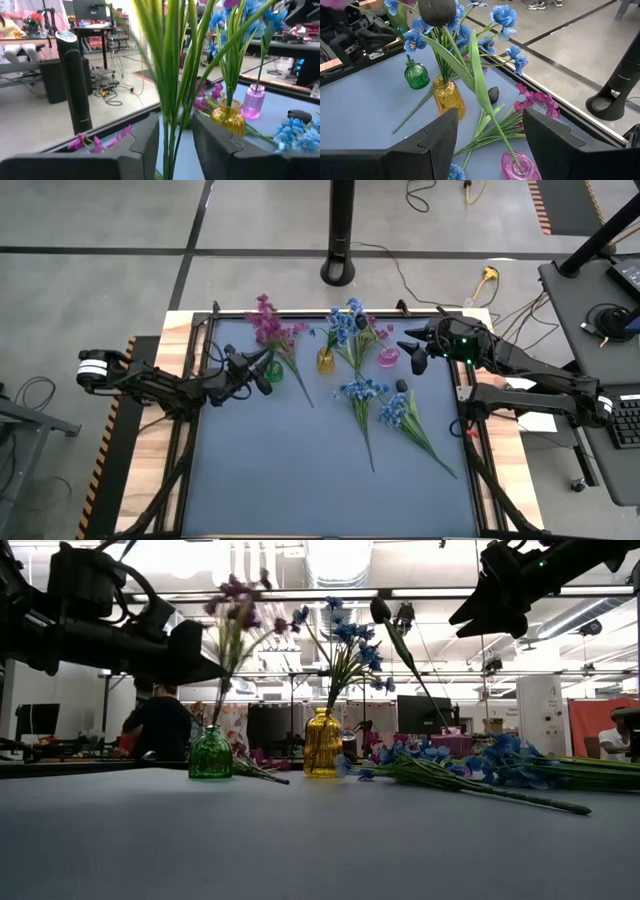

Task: Sort flowers into vase by color
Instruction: Put the left purple flowers into the green flower vase, then put the left blue flowers into the yellow flower vase

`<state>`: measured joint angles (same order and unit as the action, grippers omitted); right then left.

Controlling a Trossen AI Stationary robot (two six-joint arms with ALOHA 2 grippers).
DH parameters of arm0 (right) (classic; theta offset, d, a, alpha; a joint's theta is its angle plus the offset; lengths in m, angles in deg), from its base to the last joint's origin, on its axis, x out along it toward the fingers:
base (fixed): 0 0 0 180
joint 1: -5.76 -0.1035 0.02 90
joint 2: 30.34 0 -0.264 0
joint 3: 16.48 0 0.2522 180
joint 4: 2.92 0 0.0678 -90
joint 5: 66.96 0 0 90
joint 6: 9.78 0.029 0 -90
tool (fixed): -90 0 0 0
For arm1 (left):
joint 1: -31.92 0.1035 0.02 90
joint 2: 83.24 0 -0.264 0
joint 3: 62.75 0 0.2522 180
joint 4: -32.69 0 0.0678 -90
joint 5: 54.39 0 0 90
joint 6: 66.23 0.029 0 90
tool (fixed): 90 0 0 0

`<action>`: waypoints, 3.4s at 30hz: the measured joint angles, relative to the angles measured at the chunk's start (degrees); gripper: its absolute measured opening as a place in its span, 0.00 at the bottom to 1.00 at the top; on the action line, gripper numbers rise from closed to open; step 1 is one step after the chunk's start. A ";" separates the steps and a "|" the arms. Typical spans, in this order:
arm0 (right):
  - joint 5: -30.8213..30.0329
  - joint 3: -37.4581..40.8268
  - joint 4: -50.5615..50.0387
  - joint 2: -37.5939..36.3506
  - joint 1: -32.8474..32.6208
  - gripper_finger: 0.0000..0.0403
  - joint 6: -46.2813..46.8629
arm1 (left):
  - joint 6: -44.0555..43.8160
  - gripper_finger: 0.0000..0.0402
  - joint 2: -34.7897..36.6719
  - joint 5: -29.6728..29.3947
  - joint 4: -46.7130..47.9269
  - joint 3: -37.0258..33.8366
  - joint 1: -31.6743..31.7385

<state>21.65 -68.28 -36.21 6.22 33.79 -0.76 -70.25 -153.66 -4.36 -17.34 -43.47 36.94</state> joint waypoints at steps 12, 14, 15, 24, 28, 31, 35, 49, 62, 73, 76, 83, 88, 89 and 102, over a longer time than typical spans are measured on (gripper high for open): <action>0.37 0.02 -1.94 -0.11 -0.01 0.53 1.16 | -1.91 0.40 0.17 0.01 4.56 0.00 -1.87; 0.37 0.00 -2.30 -0.23 -0.02 0.53 1.94 | -2.40 0.40 0.47 0.01 4.82 0.00 -2.45; 0.38 0.01 -2.61 -0.33 -0.02 0.53 2.08 | -2.53 0.40 0.63 0.01 4.83 0.00 -2.75; 0.85 0.01 -3.00 -1.33 -0.02 0.53 3.89 | -2.41 0.40 5.38 -0.01 5.93 0.02 -6.34; 5.57 -0.47 -3.10 -1.46 -0.02 0.53 5.03 | -2.22 0.40 8.87 -0.01 8.48 0.12 -8.23; 10.31 -1.03 -2.88 -1.27 -0.02 0.53 6.44 | -1.35 0.40 11.06 -0.03 9.04 0.31 -10.06; 15.46 -1.07 -2.90 -1.22 -0.02 0.53 7.45 | 0.52 0.40 13.21 -0.04 9.83 1.41 -12.88; 26.21 -0.90 -4.23 0.31 -8.86 0.53 16.56 | 3.47 0.40 17.73 -4.10 52.97 20.47 -20.25; 17.81 -0.83 -4.22 10.66 -22.64 0.53 26.21 | 0.98 0.40 17.99 -4.10 75.05 30.47 -25.28; 12.51 -0.81 -4.18 19.05 -30.46 0.53 38.42 | 2.50 0.40 18.08 -4.54 74.98 30.49 -25.33; 9.86 -0.81 -4.13 21.35 -32.70 0.53 40.59 | 2.88 0.40 18.08 -4.54 74.97 30.49 -25.31; 2.15 -1.41 -2.49 26.48 -36.96 0.53 41.45 | 2.88 0.40 18.08 -4.54 73.95 30.49 -25.31; -3.72 -2.50 1.40 29.93 -39.11 0.53 40.24 | 2.88 0.40 18.08 -4.54 73.35 30.49 -25.27; -4.76 -2.67 2.47 30.61 -39.46 0.53 39.85 | 2.88 0.40 18.07 -4.54 73.35 30.49 -25.27; -10.63 -7.12 12.67 40.99 -40.17 0.53 35.17 | 2.87 0.40 18.06 -4.50 74.58 30.49 -25.29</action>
<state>11.03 -75.39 -23.54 47.21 -6.38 34.41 -67.38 -135.59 -8.86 57.24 -12.98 11.65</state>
